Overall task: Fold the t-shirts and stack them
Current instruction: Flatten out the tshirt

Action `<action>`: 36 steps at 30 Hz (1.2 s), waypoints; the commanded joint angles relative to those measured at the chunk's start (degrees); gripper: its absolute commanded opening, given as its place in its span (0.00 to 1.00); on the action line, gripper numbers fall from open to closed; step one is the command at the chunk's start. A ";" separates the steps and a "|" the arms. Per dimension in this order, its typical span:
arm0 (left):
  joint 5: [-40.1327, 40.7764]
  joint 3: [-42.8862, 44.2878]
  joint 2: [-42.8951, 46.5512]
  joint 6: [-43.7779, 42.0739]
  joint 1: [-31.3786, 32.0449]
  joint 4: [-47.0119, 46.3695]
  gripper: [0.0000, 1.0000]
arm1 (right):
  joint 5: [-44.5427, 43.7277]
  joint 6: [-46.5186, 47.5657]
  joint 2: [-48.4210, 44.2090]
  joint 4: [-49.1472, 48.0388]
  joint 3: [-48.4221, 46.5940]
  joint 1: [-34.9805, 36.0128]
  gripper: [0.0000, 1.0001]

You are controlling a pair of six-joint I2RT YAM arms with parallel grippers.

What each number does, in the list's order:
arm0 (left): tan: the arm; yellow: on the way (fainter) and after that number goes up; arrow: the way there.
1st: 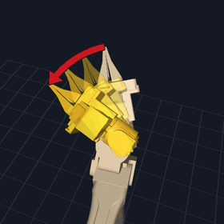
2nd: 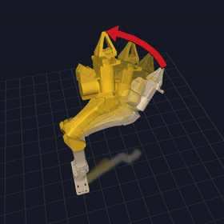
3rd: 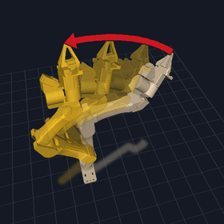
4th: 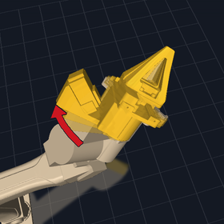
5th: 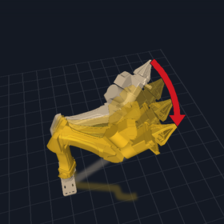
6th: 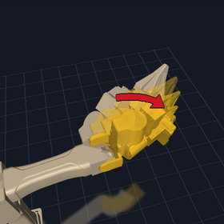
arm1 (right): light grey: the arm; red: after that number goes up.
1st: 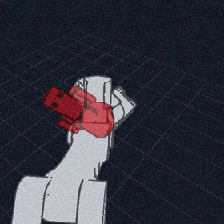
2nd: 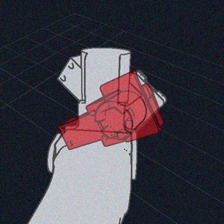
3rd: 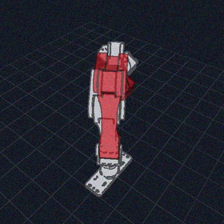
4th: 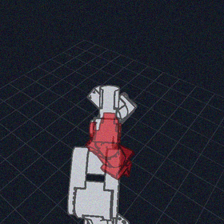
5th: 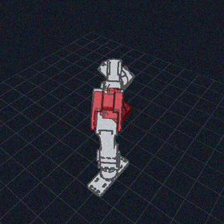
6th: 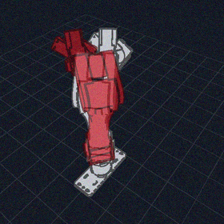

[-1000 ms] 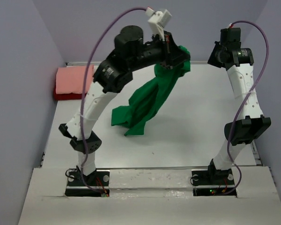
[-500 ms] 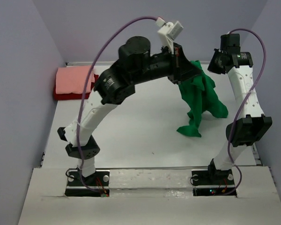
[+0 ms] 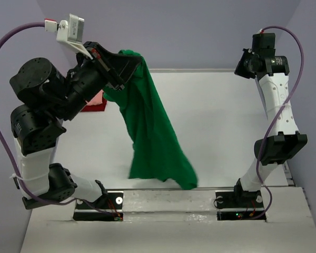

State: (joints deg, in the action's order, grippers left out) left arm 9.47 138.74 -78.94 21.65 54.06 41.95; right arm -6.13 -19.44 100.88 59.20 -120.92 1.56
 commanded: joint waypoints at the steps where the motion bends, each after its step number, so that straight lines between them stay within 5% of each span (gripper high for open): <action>1: 3.53 2.76 -6.05 -0.99 -1.32 1.99 0.00 | 1.38 0.28 -2.09 -0.05 -1.95 0.02 0.00; 12: -2.95 7.95 -13.42 -2.32 -8.62 2.26 0.00 | 0.94 1.07 -1.83 -0.49 -1.51 0.02 0.00; 22: -9.21 12.61 -23.72 -0.91 1.83 -3.63 0.00 | 1.82 0.90 -1.12 -0.75 -0.72 0.02 0.00; 36: 4.84 8.48 -13.18 -3.80 3.16 3.04 0.00 | 2.70 0.90 -0.51 -1.02 -0.80 0.02 0.00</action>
State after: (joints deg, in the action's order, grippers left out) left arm 7.97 146.67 -98.06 20.14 57.39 46.57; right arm -4.25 -19.27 100.84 59.18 -119.09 1.56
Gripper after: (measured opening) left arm 0.047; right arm 0.010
